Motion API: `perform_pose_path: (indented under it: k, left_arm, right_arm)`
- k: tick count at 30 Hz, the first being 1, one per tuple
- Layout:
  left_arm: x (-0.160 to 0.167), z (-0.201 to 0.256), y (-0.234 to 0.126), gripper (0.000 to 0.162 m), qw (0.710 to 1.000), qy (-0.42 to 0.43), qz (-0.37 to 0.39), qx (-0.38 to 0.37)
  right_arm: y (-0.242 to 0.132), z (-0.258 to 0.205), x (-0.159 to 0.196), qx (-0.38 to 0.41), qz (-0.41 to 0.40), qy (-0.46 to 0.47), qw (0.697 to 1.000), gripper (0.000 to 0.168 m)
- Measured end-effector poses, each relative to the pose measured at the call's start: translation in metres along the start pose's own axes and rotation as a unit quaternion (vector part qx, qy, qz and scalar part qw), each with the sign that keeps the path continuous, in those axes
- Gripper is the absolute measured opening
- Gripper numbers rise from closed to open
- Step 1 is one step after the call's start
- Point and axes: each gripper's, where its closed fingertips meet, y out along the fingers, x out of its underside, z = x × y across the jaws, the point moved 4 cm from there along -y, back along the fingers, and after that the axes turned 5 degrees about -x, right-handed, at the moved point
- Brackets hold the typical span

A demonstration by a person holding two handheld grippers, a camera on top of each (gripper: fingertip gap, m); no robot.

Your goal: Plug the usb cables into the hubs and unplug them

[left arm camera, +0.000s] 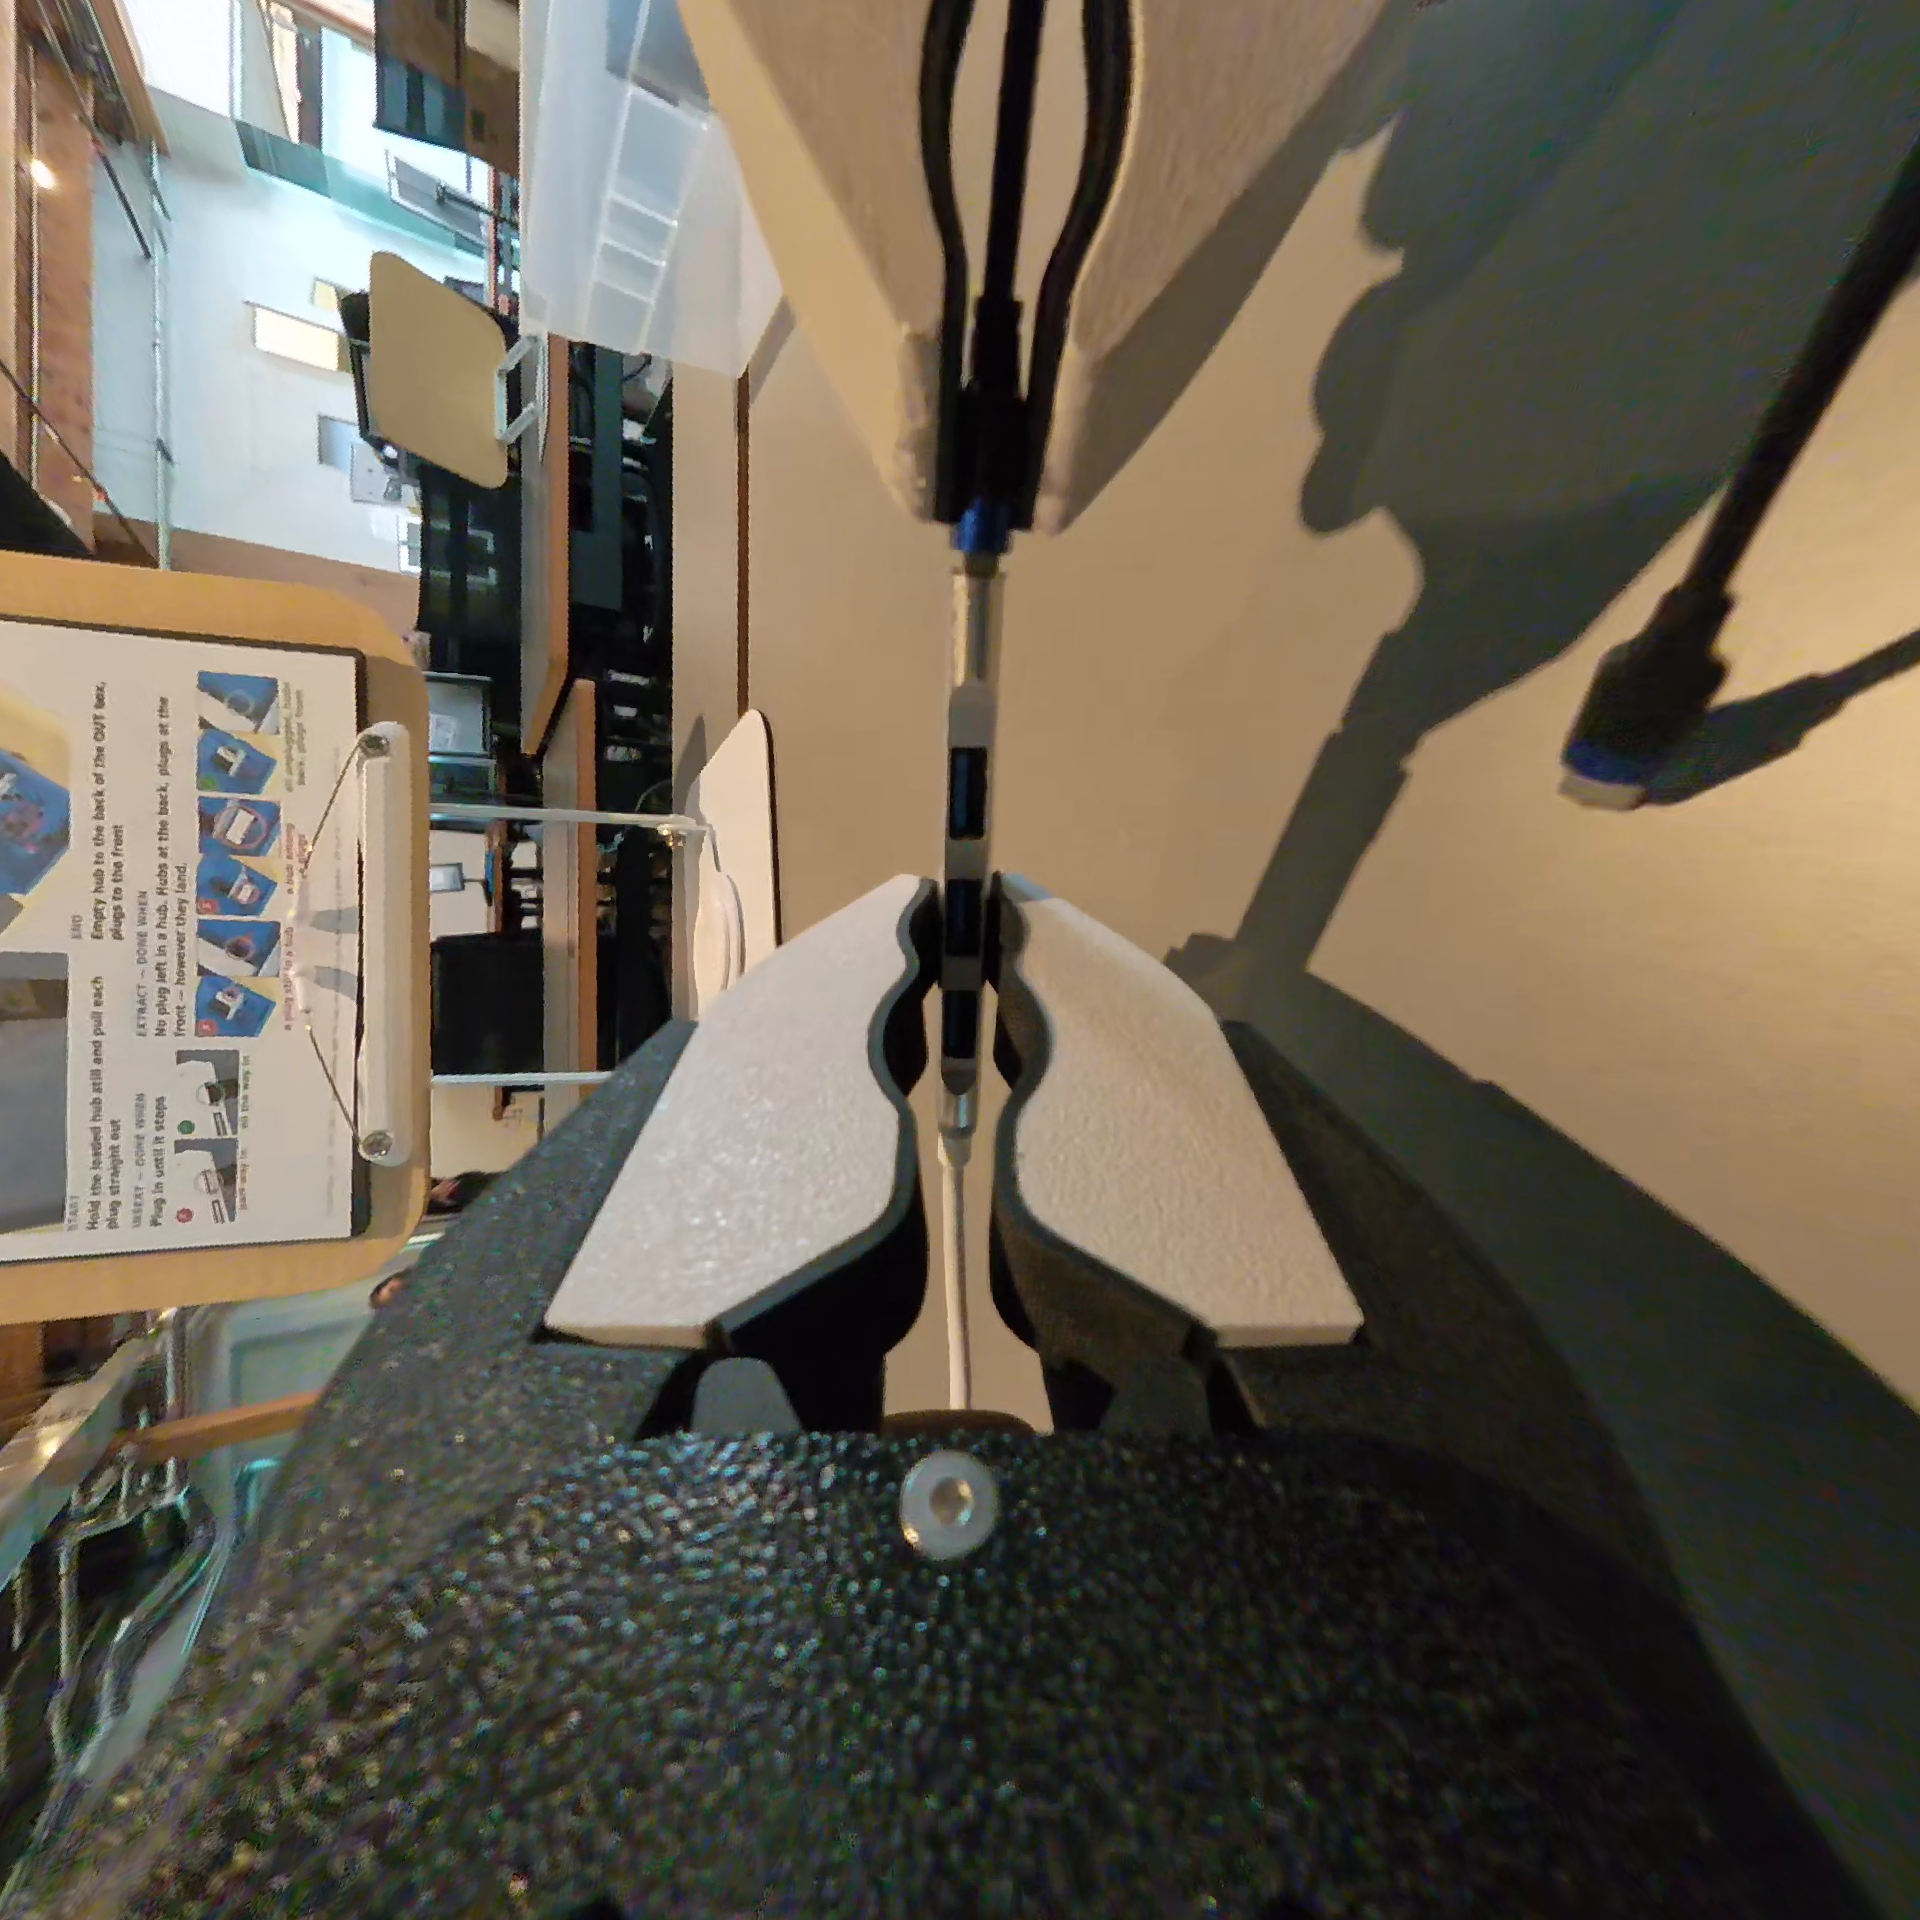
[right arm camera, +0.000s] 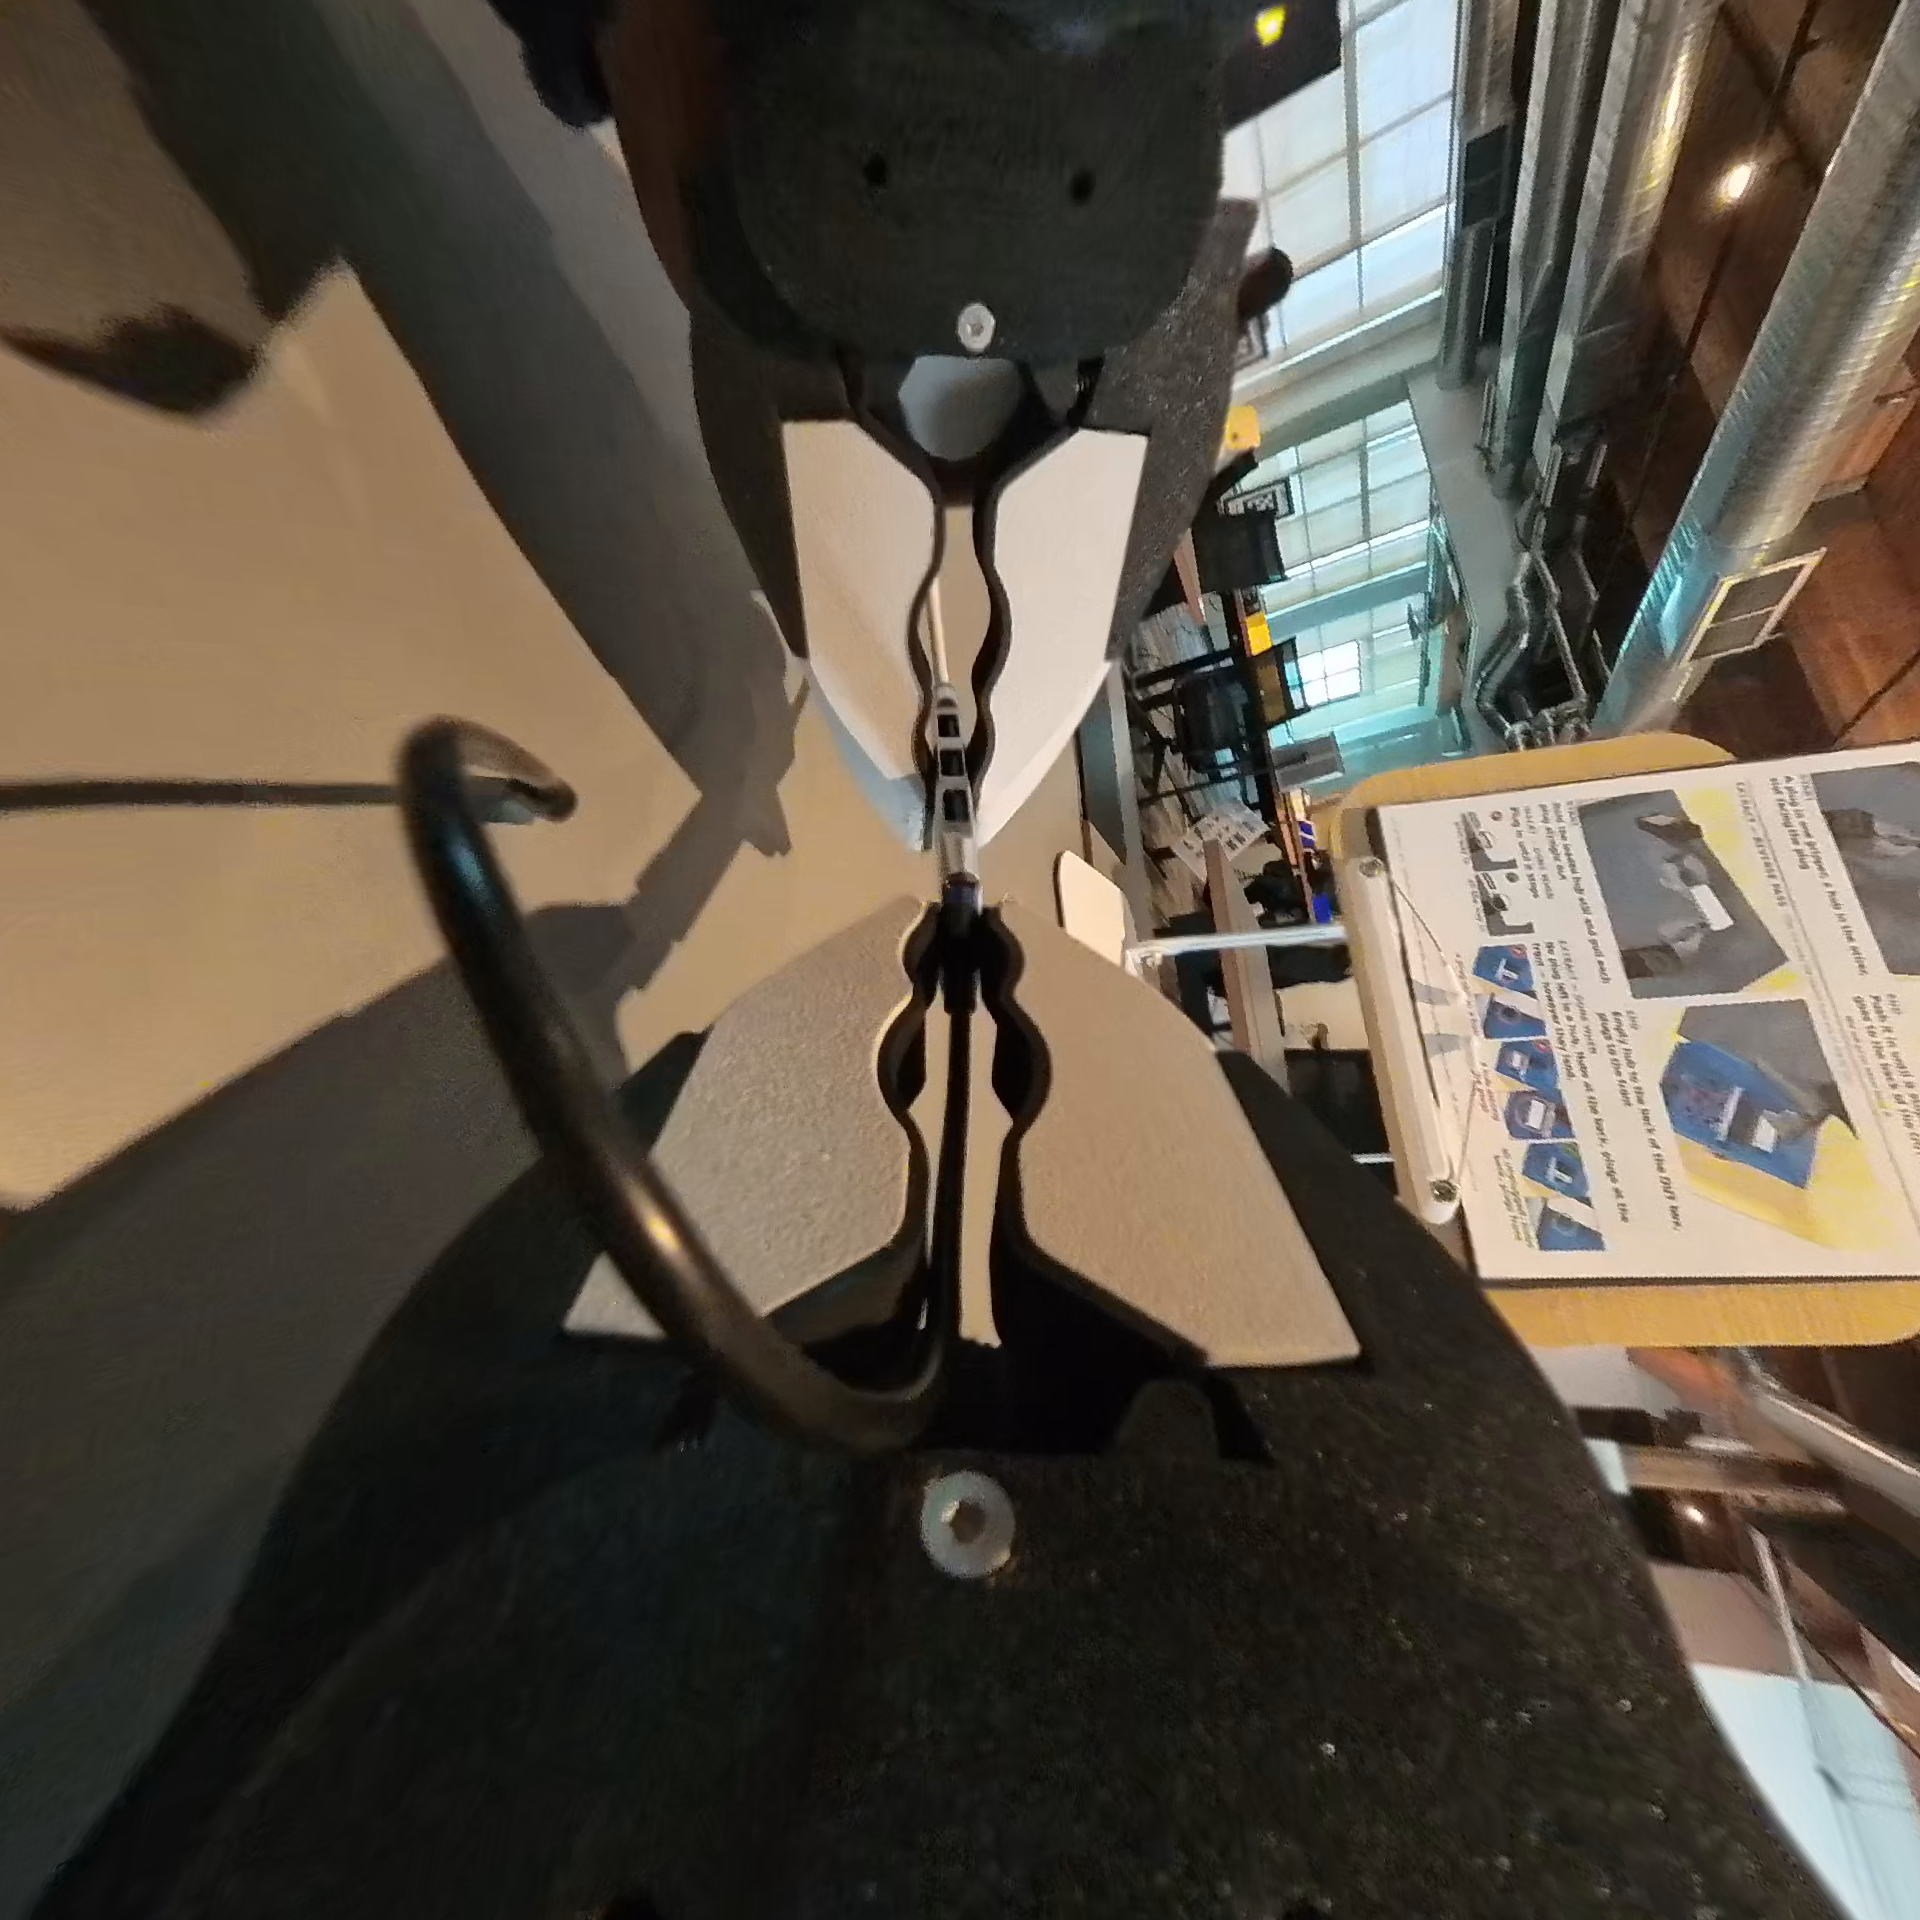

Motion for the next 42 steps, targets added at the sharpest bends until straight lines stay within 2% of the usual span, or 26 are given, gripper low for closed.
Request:
perform_pose_path:
  k: [21,22,23,24,26,28,33,42]
  left_arm:
    - [-0.007,-0.001,0.004,0.009,1.0,-0.012,0.02,0.001]
    - [-0.001,-0.002,0.005,0.008,1.0,-0.01,-0.007,-0.005]
    - [0.03,-0.01,0.008,0.009,0.992,-0.005,-0.119,-0.031]
    - [0.059,-0.017,0.006,0.009,0.987,-0.011,-0.159,-0.033]
    - [0.074,-0.049,-0.016,0.008,0.985,-0.114,-0.101,-0.086]
    - [0.079,-0.061,-0.024,0.008,0.981,-0.119,-0.112,-0.108]
    - [0.076,-0.038,-0.008,0.008,0.984,-0.144,-0.088,-0.058]
    - [0.046,-0.019,0.003,0.008,0.985,-0.17,-0.026,-0.013]
  right_arm:
    - [-0.008,0.003,-0.001,-0.018,-0.046,-0.019,0.999,0.007]
    - [-0.01,0.003,0.0,-0.019,-0.049,-0.021,0.998,0.007]
    - [-0.014,0.003,0.001,-0.023,-0.045,-0.022,0.998,0.007]
    - [-0.022,0.008,0.002,-0.014,-0.041,-0.012,0.999,0.007]
    - [-0.038,0.022,0.008,0.032,-0.044,-0.002,0.999,0.007]
    - [-0.044,0.031,0.011,0.058,-0.041,0.011,0.997,0.006]
    - [-0.044,0.037,0.022,0.085,-0.052,0.025,0.995,0.007]
    - [-0.048,0.045,0.032,0.123,-0.074,0.029,0.989,0.007]
